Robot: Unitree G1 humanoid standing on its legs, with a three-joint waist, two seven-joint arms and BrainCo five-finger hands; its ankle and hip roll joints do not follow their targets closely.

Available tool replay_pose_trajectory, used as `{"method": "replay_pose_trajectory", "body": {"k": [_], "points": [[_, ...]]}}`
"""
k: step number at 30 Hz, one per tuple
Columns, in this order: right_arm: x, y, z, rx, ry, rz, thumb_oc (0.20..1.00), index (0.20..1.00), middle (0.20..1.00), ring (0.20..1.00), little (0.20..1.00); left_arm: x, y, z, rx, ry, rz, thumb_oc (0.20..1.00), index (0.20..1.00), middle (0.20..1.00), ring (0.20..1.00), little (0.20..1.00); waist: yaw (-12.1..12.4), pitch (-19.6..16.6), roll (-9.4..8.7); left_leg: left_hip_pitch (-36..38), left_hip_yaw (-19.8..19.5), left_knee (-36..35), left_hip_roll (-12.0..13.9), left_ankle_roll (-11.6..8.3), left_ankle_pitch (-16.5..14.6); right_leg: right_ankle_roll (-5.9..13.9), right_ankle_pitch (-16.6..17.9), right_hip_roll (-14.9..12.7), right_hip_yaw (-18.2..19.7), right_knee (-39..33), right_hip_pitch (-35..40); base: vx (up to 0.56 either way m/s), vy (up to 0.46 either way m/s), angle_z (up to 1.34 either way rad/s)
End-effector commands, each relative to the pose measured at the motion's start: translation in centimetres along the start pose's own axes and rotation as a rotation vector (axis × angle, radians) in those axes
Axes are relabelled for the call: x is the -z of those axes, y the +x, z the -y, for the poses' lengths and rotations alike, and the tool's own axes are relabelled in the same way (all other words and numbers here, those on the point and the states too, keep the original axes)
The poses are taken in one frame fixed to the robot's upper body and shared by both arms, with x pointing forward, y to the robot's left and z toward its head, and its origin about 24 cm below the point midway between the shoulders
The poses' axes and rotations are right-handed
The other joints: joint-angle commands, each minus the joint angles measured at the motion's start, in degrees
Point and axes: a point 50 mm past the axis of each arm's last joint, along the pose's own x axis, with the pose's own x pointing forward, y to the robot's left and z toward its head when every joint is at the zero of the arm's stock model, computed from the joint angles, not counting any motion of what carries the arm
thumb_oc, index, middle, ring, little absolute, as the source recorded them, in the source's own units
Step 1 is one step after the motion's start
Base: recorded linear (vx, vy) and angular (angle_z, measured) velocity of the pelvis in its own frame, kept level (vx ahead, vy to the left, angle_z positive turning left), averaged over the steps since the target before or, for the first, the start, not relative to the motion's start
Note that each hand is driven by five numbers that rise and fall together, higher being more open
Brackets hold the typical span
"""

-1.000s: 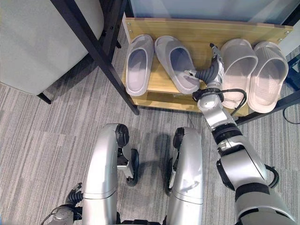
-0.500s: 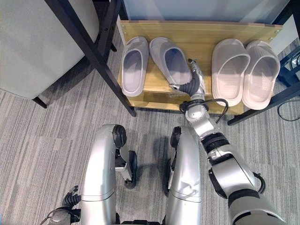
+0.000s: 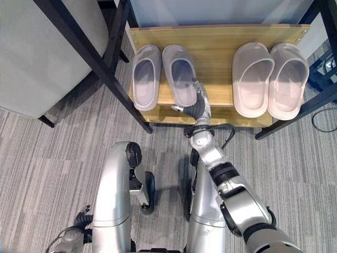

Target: Arrange the slippers neatly on the shoe rack.

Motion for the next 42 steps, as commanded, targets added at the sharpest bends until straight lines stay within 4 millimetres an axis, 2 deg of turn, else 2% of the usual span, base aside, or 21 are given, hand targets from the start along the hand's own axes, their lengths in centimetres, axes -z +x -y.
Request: {"method": "replay_pose_trajectory", "body": {"k": [1, 12, 16, 17, 20, 29, 32, 35, 39, 42], "points": [[-2.5, 0.4, 0.3, 0.006, 0.014, 0.119, 1.0, 1.0, 1.0, 1.0, 1.0, 3.5, -1.4, -0.4, -0.025, 0.048, -0.064, 1.0, 1.0, 1.0, 1.0, 1.0, 2.9, -1.7, -0.67, 2.4, -5.9, 8.8, -3.6, -0.67, -3.6, -0.4, 9.2, 0.1, 5.7, 5.0, 2.2, 0.0, 0.0, 0.0], [-4.5, -0.7, -2.4, -0.071, 0.129, 0.157, 1.0, 1.0, 1.0, 1.0, 1.0, 3.4, -1.1, 0.1, -0.049, 0.054, -0.097, 1.0, 1.0, 1.0, 1.0, 1.0, 2.9, -2.3, -1.07, 2.4, -6.5, 9.7, -3.7, -1.15, -3.1, -0.39, 9.0, 0.1, 5.4, 5.9, 2.3, 0.0, -0.003, 0.0], [-4.5, -0.7, -2.4, -0.071, 0.129, 0.157, 1.0, 1.0, 1.0, 1.0, 1.0, 3.4, -1.1, 0.1, -0.049, 0.054, -0.097, 1.0, 1.0, 1.0, 1.0, 1.0, 2.9, -2.3, -1.07, 2.4, -6.5, 9.7, -3.7, -1.15, -3.1, -0.39, 9.0, 0.1, 5.4, 5.9, 2.3, 0.01, 0.002, 0.0], [-5.3, -0.8, -3.1, -0.097, 0.146, 0.179, 1.0, 1.0, 1.0, 1.0, 1.0, 3.4, -1.0, 0.1, -0.059, 0.057, -0.111, 1.0, 1.0, 1.0, 1.0, 1.0, 3.0, -2.5, -0.96, 2.4, -6.6, 10.4, -3.8, -1.07, -2.9, -0.26, 9.4, 0.4, 5.2, 6.2, 2.4, 0.04, 0.007, -0.01], [-5.4, -0.8, -3.2, -0.098, 0.148, 0.184, 1.0, 1.0, 1.0, 1.0, 1.0, 3.4, -1.0, 0.1, -0.059, 0.059, -0.111, 1.0, 1.0, 1.0, 1.0, 1.0, 3.0, -2.4, -0.93, 2.4, -6.5, 10.4, -3.7, -1.05, -2.8, -0.26, 9.5, 0.4, 5.2, 6.2, 2.4, 0.01, 0.008, -0.06], [-6.4, -0.5, -4.4, -0.126, 0.18, 0.18, 1.0, 1.0, 1.0, 1.0, 1.0, 2.4, -0.6, 0.5, -0.058, 0.065, -0.091, 1.0, 1.0, 1.0, 1.0, 1.0, 2.9, -2.7, -0.58, 2.5, -6.4, 11.0, -4.0, -0.72, -3.0, 0.03, 9.6, 0.6, 5.6, 6.8, 2.6, 0.0, 0.002, -0.01], [-6.5, -0.6, -2.6, 0.012, 0.172, 0.214, 1.0, 1.0, 1.0, 1.0, 1.0, 3.1, -0.9, 1.1, -0.046, 0.07, -0.118, 1.0, 1.0, 1.0, 1.0, 1.0, 2.5, -3.3, -0.49, 3.0, -6.3, 10.7, -4.0, -0.71, -2.8, -0.05, 9.5, 0.7, 5.6, 6.7, 3.1, 0.0, 0.0, 0.0], [-6.9, -1.0, -1.6, 0.078, 0.157, 0.269, 1.0, 1.0, 1.0, 1.0, 1.0, 3.6, -1.1, 1.2, -0.043, 0.106, -0.125, 1.0, 1.0, 1.0, 1.0, 1.0, 2.5, -3.7, -0.4, 3.4, -6.3, 10.6, -4.0, -0.81, -2.7, -0.07, 9.4, 0.6, 5.3, 6.4, 3.4, 0.0, 0.0, 0.0], [-6.6, -1.6, 0.7, 0.177, 0.105, 0.314, 1.0, 1.0, 1.0, 1.0, 1.0, 3.6, -1.2, 1.2, -0.069, 0.043, -0.124, 1.0, 1.0, 1.0, 1.0, 1.0, 2.3, -4.5, -0.51, 4.2, -6.5, 10.1, -3.9, -1.0, -2.5, 0.33, 9.4, 0.5, 5.1, 5.8, 4.0, 0.0, 0.0, 0.0], [-5.6, -3.8, 3.3, 0.203, -0.013, 0.384, 1.0, 1.0, 1.0, 1.0, 1.0, 4.7, -1.7, 1.6, -0.05, 0.042, -0.148, 1.0, 1.0, 1.0, 1.0, 1.0, 1.8, -4.9, -0.89, 6.3, -6.3, 8.0, -3.4, -0.92, -1.4, 0.87, 10.8, -0.1, 5.1, 3.2, 6.2, 0.0, 0.007, 0.01]]}}
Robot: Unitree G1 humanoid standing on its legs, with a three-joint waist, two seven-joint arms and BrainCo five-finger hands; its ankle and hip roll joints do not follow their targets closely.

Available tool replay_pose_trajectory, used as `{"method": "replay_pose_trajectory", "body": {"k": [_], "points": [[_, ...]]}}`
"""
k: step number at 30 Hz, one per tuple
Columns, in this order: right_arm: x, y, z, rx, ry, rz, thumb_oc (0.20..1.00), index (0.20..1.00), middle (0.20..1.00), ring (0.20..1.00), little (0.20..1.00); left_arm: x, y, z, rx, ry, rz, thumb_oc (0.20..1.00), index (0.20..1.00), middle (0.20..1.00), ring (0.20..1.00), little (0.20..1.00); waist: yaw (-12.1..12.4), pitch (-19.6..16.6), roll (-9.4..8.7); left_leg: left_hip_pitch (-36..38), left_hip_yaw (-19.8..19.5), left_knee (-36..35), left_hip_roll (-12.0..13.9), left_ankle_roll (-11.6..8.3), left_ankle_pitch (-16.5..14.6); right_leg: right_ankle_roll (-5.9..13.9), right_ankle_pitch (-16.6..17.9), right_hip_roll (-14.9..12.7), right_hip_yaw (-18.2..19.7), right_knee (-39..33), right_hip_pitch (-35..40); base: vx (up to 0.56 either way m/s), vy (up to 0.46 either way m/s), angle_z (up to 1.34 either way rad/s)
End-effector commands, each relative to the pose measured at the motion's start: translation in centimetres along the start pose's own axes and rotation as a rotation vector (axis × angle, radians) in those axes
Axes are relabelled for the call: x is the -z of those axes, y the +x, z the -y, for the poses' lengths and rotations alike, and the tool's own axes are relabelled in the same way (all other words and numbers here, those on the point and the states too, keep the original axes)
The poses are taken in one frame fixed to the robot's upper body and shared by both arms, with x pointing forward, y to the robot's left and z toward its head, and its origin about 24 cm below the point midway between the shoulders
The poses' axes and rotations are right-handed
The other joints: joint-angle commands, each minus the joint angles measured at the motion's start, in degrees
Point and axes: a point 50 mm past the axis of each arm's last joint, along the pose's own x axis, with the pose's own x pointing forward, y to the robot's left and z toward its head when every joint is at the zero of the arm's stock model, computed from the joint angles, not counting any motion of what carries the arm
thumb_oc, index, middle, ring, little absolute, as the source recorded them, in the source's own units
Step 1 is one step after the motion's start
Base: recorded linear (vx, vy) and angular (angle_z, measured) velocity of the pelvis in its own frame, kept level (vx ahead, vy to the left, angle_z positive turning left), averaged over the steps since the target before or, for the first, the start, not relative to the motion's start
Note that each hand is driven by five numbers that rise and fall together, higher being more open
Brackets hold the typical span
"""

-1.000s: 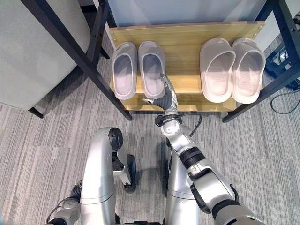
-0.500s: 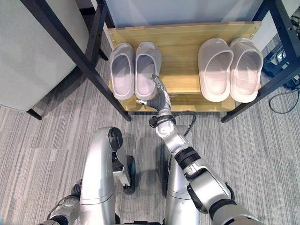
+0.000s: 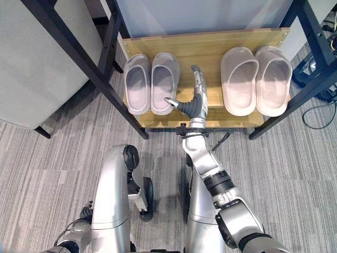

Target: Arrange the slippers neatly on the shoe rack.

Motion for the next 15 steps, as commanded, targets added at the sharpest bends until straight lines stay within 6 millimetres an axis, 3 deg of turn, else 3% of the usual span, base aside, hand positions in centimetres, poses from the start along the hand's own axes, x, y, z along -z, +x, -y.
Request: {"method": "replay_pose_trajectory", "body": {"k": [1, 6, 7, 8, 9, 10, 11, 12, 15], "points": [[-1.5, -1.8, 2.4, -0.036, -0.149, 0.227, 1.0, 1.0, 1.0, 1.0, 1.0, 3.9, -1.2, -0.4, 0.002, 0.072, -0.07, 1.0, 1.0, 1.0, 1.0, 1.0, 1.6, -3.3, -1.78, 6.7, -5.6, 3.2, -2.7, -0.46, -0.2, 0.71, 11.8, -1.3, 4.7, -2.0, 6.6, -0.02, 0.031, 0.06], [3.9, -6.1, 6.4, -0.085, -0.398, 0.072, 1.0, 1.0, 1.0, 1.0, 1.0, 3.4, -1.1, 0.0, 0.013, 0.102, -0.038, 1.0, 1.0, 1.0, 1.0, 1.0, 0.8, -7.1, -2.62, 9.9, -5.1, -13.8, -2.6, -0.61, 3.8, 0.47, 13.8, -3.0, 3.2, -19.2, 9.8, -0.06, 0.055, -0.01], [3.9, -6.1, 6.4, -0.085, -0.398, 0.072, 1.0, 1.0, 1.0, 1.0, 1.0, 3.4, -1.1, 0.0, 0.013, 0.102, -0.038, 1.0, 1.0, 1.0, 1.0, 1.0, 0.8, -7.1, -2.62, 9.9, -5.1, -13.8, -2.6, -0.61, 3.8, 0.47, 13.8, -3.0, 3.2, -19.2, 9.8, -0.01, 0.073, -0.29], [7.2, -9.3, 8.6, -0.098, -0.466, -0.1, 1.0, 1.0, 1.0, 1.0, 1.0, 2.3, -0.6, -0.9, -0.031, 0.092, -0.008, 1.0, 1.0, 1.0, 1.0, 1.0, 0.0, -9.3, -2.85, 13.6, -5.4, -22.7, -1.6, -0.94, 6.9, 0.25, 14.9, -3.8, 0.9, -28.3, 13.1, 0.01, 0.121, -0.23], [9.2, -11.2, 9.9, -0.085, -0.471, -0.236, 1.0, 1.0, 1.0, 1.0, 1.0, 2.1, -0.5, -1.7, -0.065, 0.038, -0.011, 1.0, 1.0, 1.0, 1.0, 1.0, -0.3, -10.5, -2.91, 17.9, -5.3, -29.1, -0.3, -0.72, 8.1, 0.56, 15.7, -4.2, -0.2, -34.8, 16.6, 0.02, 0.164, 0.11], [12.3, -14.2, 11.1, -0.093, -0.489, -0.439, 1.0, 1.0, 1.0, 1.0, 1.0, 3.3, -0.7, -2.2, -0.076, 0.019, -0.059, 1.0, 1.0, 1.0, 1.0, 1.0, -0.3, -10.8, -3.14, 24.4, -5.3, -37.3, 0.5, -0.63, 10.3, 0.87, 17.1, -4.5, -1.7, -43.1, 22.5, 0.03, 0.112, -0.03], [14.0, -16.0, 11.8, -0.088, -0.501, -0.563, 1.0, 1.0, 1.0, 1.0, 1.0, 4.1, -0.9, -2.4, -0.079, 0.012, -0.087, 1.0, 1.0, 1.0, 1.0, 1.0, -0.2, -11.3, -3.36, 27.4, -5.2, -41.4, 1.0, -0.77, 12.1, 1.06, 17.7, -4.9, -2.7, -47.6, 25.4, 0.02, 0.091, -0.28], [16.4, -19.4, 12.6, -0.054, -0.476, -0.787, 1.0, 1.0, 1.0, 1.0, 1.0, 5.5, -1.4, -2.2, -0.063, 0.02, -0.134, 1.0, 1.0, 1.0, 1.0, 1.0, -0.2, -11.5, -3.47, 34.2, -4.8, -50.6, 1.0, -0.73, 14.0, 1.82, 20.0, -4.2, -4.1, -57.1, 31.9, 0.03, 0.047, -0.55], [19.0, -25.4, 13.4, 0.001, -0.422, -1.144, 1.0, 1.0, 1.0, 1.0, 1.0, 6.9, -1.9, -1.8, -0.016, 0.115, -0.175, 1.0, 1.0, 1.0, 1.0, 1.0, -0.6, -11.9, -4.02, 45.8, -4.1, -64.8, 0.9, -1.27, 18.4, 2.82, 24.3, -2.9, -6.7, -72.4, 44.2, 0.09, 0.025, -0.12]]}}
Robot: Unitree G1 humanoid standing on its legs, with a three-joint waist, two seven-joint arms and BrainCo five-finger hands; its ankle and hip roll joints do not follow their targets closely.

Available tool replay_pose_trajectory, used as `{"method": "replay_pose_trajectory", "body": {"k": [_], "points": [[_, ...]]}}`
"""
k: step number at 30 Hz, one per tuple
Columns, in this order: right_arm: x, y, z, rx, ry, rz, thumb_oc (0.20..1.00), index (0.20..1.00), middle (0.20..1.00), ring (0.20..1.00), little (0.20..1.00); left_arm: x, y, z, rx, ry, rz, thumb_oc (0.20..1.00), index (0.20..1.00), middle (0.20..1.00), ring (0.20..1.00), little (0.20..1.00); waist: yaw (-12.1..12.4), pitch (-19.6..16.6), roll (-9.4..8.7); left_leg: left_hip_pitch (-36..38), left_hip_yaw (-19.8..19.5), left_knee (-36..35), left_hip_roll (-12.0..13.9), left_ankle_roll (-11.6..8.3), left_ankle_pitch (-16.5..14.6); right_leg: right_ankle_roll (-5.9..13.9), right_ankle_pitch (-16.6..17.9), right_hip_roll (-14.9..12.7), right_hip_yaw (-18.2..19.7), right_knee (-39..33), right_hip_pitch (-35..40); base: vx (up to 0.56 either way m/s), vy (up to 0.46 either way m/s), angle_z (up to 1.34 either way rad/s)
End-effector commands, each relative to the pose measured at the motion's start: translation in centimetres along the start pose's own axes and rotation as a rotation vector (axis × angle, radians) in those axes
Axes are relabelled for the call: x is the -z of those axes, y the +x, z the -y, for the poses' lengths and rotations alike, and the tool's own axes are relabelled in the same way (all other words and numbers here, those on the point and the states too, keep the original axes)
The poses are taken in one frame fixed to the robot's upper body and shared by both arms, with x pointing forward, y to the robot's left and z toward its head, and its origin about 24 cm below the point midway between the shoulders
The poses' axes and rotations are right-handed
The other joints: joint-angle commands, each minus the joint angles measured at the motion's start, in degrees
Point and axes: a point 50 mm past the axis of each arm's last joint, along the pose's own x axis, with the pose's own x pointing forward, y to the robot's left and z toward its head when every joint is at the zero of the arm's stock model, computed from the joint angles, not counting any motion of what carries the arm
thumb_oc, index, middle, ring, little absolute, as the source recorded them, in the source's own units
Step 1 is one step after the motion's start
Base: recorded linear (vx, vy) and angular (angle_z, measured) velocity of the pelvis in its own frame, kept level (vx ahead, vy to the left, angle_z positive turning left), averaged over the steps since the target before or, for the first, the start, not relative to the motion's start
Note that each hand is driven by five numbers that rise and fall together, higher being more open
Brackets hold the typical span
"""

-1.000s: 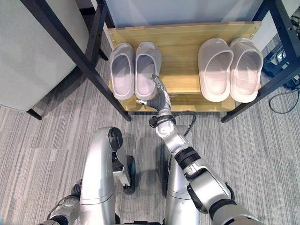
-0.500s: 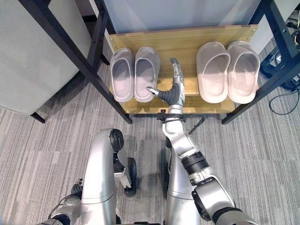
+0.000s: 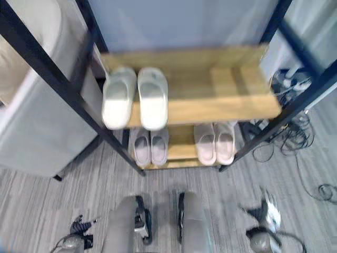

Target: Arrange the slippers neatly on the shoe rack.

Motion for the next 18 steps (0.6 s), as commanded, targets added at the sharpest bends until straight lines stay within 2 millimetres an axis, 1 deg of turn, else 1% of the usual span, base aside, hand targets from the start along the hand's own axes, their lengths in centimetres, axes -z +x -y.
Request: {"method": "replay_pose_trajectory", "body": {"k": [1, 2, 3, 4, 5, 6, 7, 8, 9, 11, 12, 13, 14, 15, 17, 18], "points": [[-3.7, 1.5, -0.7, -0.034, 0.215, -0.026, 1.0, 1.0, 1.0, 1.0, 1.0, 0.5, -0.3, 1.8, 0.097, 0.105, -0.033, 1.0, 1.0, 1.0, 1.0, 1.0, 0.5, 7.4, -0.57, 4.3, -3.8, -0.4, 0.3, -0.57, 4.6, 3.63, 6.6, -2.5, -0.7, -4.7, 5.1, 0.16, -0.002, -0.15], [-1.7, 0.9, -1.4, -0.078, 0.165, -0.107, 1.0, 1.0, 1.0, 1.0, 1.0, 0.7, -0.4, 1.9, 0.109, 0.121, -0.038, 1.0, 1.0, 1.0, 1.0, 1.0, 0.6, 6.6, -0.86, 7.0, -3.6, -5.0, 0.2, -0.37, 7.4, 3.72, 9.2, -2.4, -1.8, -9.0, 8.0, 0.26, -0.037, -0.06], [1.5, -0.4, -2.1, -0.125, 0.113, -0.241, 1.0, 1.0, 1.0, 1.0, 1.0, 1.3, -0.5, 1.9, 0.121, 0.131, -0.058, 1.0, 1.0, 1.0, 1.0, 1.0, 0.9, 5.3, -1.34, 14.5, -3.9, -13.7, -0.2, -0.5, 9.5, 4.64, 12.0, -2.2, -2.8, -17.0, 15.8, 0.14, -0.04, 0.16], [1.5, -0.4, -2.1, -0.125, 0.113, -0.241, 1.0, 1.0, 1.0, 1.0, 1.0, 1.3, -0.5, 1.9, 0.121, 0.131, -0.058, 1.0, 1.0, 1.0, 1.0, 1.0, 0.9, 5.5, -1.36, 14.8, -3.9, -13.8, -0.3, -0.5, 9.5, 4.65, 12.0, -2.2, -2.8, -17.2, 16.1, 0.3, -0.072, 0.17], [4.2, -1.8, -2.8, -0.174, 0.117, -0.374, 1.0, 1.0, 1.0, 1.0, 1.0, 1.1, -0.3, 1.4, 0.111, 0.111, -0.058, 1.0, 1.0, 1.0, 1.0, 1.0, 1.0, 3.8, -1.85, 21.8, -3.1, -22.2, -0.1, -1.59, 12.5, 5.73, 14.6, -1.7, -4.0, -24.7, 22.8, 0.16, -0.044, 0.13], [4.2, -1.8, -2.8, -0.174, 0.117, -0.374, 1.0, 1.0, 1.0, 1.0, 1.0, 1.1, -0.3, 1.4, 0.111, 0.111, -0.058, 1.0, 1.0, 1.0, 1.0, 1.0, 1.0, 3.8, -1.85, 21.8, -3.1, -22.2, -0.1, -1.59, 12.5, 5.73, 14.6, -1.7, -4.0, -24.7, 22.8, 0.29, -0.046, 0.04], [5.7, -2.7, -3.0, -0.193, 0.137, -0.455, 1.0, 1.0, 1.0, 1.0, 1.0, 1.1, -0.4, 1.8, 0.127, 0.119, -0.058, 1.0, 1.0, 1.0, 1.0, 1.0, 0.8, 2.3, -1.95, 28.8, -1.7, -31.4, -0.9, -2.1, 14.1, 7.14, 18.1, -1.1, -4.2, -32.5, 28.3, 0.15, -0.011, 0.04], [6.1, -3.1, -3.1, -0.205, 0.137, -0.473, 1.0, 1.0, 1.0, 1.0, 1.0, 1.2, -0.6, 2.2, 0.141, 0.128, -0.062, 1.0, 1.0, 1.0, 1.0, 1.0, 0.9, 1.8, -1.8, 31.3, -1.2, -34.9, -0.9, -2.47, 16.1, 7.45, 18.9, -0.6, -4.3, -35.4, 30.0, 0.19, -0.034, -0.02], [6.9, -3.8, -3.4, -0.229, 0.107, -0.5, 1.0, 1.0, 1.0, 1.0, 1.0, 1.8, -0.8, 2.7, 0.157, 0.141, -0.079, 1.0, 1.0, 1.0, 1.0, 1.0, 1.1, 0.7, -1.56, 36.2, -0.7, -42.1, -1.6, -3.24, 19.1, 7.98, 21.3, 0.2, -4.4, -41.1, 33.7, 0.08, -0.047, -0.04], [6.9, -4.0, -3.8, -0.258, 0.104, -0.501, 1.0, 1.0, 1.0, 1.0, 1.0, 2.0, -0.9, 3.0, 0.172, 0.143, -0.088, 1.0, 1.0, 1.0, 1.0, 1.0, 1.3, -0.2, -1.47, 40.7, 0.1, -49.2, -2.0, -3.49, 20.5, 8.57, 23.1, 1.2, -4.2, -47.5, 37.4, 0.05, -0.058, -0.09], [6.9, -4.1, -3.9, -0.269, 0.094, -0.499, 1.0, 1.0, 1.0, 1.0, 1.0, 2.4, -1.1, 3.2, 0.181, 0.149, -0.103, 1.0, 1.0, 1.0, 1.0, 1.0, 1.6, -1.2, -1.24, 43.1, 0.2, -53.8, -1.9, -3.86, 22.6, 8.75, 24.7, 1.7, -4.4, -52.0, 39.7, 0.01, -0.062, -0.11], [6.6, -4.0, -4.0, -0.275, 0.095, -0.489, 1.0, 1.0, 1.0, 1.0, 1.0, 2.6, -1.2, 3.3, 0.185, 0.159, -0.11, 1.0, 1.0, 1.0, 1.0, 1.0, 1.7, -1.6, -1.15, 44.5, 0.3, -56.7, -1.9, -3.93, 23.3, 8.85, 25.6, 2.0, -4.1, -54.4, 41.1, 0.0, -0.065, -0.1], [6.7, -4.1, -4.1, -0.288, 0.084, -0.49, 1.0, 1.0, 1.0, 1.0, 1.0, 3.0, -1.4, 3.5, 0.198, 0.177, -0.123, 1.0, 1.0, 1.0, 1.0, 1.0, 1.8, -2.1, -1.17, 45.8, 0.6, -59.0, -1.9, -3.98, 23.6, 8.94, 26.2, 2.1, -4.3, -56.6, 42.3, 0.0, -0.07, -0.09], [6.5, -4.2, -4.5, -0.309, 0.067, -0.476, 1.0, 1.0, 1.0, 1.0, 1.0, 3.9, -1.7, 3.8, 0.215, 0.206, -0.154, 1.0, 1.0, 1.0, 1.0, 1.0, 1.9, -2.6, -1.16, 47.6, 0.7, -62.5, -1.8, -4.28, 24.6, 8.88, 26.9, 2.5, -4.5, -59.6, 44.2, -0.02, -0.073, -0.07], [6.1, -4.3, -4.9, -0.324, 0.071, -0.464, 1.0, 1.0, 1.0, 1.0, 1.0, 4.6, -2.1, 3.9, 0.223, 0.225, -0.181, 1.0, 1.0, 1.0, 1.0, 1.0, 1.8, -2.9, -1.3, 47.4, 0.3, -62.7, -1.6, -4.7, 24.6, 8.82, 27.7, 2.7, -5.0, -61.8, 45.3, -0.05, -0.074, -0.01], [5.6, -4.3, -5.2, -0.333, 0.093, -0.45, 1.0, 1.0, 1.0, 1.0, 1.0, 4.8, -2.1, 3.9, 0.228, 0.195, -0.201, 1.0, 1.0, 1.0, 1.0, 1.0, 1.7, -2.9, -1.3, 47.2, 0.2, -62.7, -1.4, -5.02, 24.5, 8.74, 28.1, 3.0, -5.0, -63.5, 46.1, -0.08, -0.068, 0.01]]}}
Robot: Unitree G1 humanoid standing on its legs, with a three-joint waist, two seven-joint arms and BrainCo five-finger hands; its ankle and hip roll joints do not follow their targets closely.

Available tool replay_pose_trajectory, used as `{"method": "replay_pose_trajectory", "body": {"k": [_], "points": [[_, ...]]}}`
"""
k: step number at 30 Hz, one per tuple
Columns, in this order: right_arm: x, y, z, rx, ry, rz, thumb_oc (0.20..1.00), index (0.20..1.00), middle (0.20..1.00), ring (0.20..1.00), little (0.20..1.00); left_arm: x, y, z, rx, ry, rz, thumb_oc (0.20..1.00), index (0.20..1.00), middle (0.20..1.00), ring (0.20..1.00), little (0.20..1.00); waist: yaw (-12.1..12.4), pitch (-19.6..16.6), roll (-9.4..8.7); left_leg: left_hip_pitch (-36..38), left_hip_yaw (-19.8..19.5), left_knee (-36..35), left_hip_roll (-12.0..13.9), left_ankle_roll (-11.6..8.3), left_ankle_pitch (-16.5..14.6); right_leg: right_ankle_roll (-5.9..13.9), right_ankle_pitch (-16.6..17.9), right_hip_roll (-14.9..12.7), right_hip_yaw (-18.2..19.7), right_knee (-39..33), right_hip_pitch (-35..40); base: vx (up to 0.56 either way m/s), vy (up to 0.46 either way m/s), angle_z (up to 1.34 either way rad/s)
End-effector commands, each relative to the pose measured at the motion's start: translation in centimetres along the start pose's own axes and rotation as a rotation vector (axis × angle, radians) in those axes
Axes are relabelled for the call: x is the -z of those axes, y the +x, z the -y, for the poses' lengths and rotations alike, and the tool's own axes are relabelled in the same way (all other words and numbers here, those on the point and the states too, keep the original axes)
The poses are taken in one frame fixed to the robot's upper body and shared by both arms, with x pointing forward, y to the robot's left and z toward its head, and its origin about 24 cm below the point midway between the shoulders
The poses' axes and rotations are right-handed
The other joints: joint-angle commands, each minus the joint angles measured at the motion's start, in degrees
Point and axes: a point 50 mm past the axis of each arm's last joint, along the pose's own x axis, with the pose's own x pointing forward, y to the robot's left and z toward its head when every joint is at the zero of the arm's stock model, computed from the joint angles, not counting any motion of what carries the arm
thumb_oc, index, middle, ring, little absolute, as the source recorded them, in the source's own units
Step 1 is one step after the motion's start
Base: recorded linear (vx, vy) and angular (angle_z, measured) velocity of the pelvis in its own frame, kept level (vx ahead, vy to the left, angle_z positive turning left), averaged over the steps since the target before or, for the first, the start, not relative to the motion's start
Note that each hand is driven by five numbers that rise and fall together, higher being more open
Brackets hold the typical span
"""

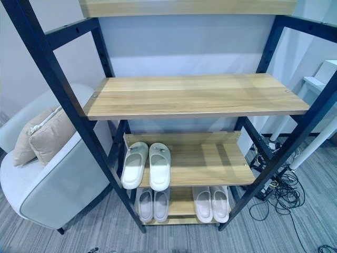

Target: Arrange the slippers neatly on the shoe rack.

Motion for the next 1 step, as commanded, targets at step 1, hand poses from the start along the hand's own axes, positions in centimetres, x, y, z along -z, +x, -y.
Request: {"method": "replay_pose_trajectory", "body": {"k": [1], "points": [[-1.55, 0.23, 0.14, -0.002, 0.047, 0.022, 1.0, 1.0, 1.0, 1.0, 1.0, 0.26, -0.01, 0.55, 0.023, -0.033, -0.057, 1.0, 1.0, 1.0, 1.0, 1.0, 0.5, 1.1, -1.49, -1.1, -0.1, 0.2, 0.1, -2.62, -0.5, 6.3, 3.3, -3.2, -0.2, -1.5, -1.6, -0.09, -0.068, 0.01]]}}
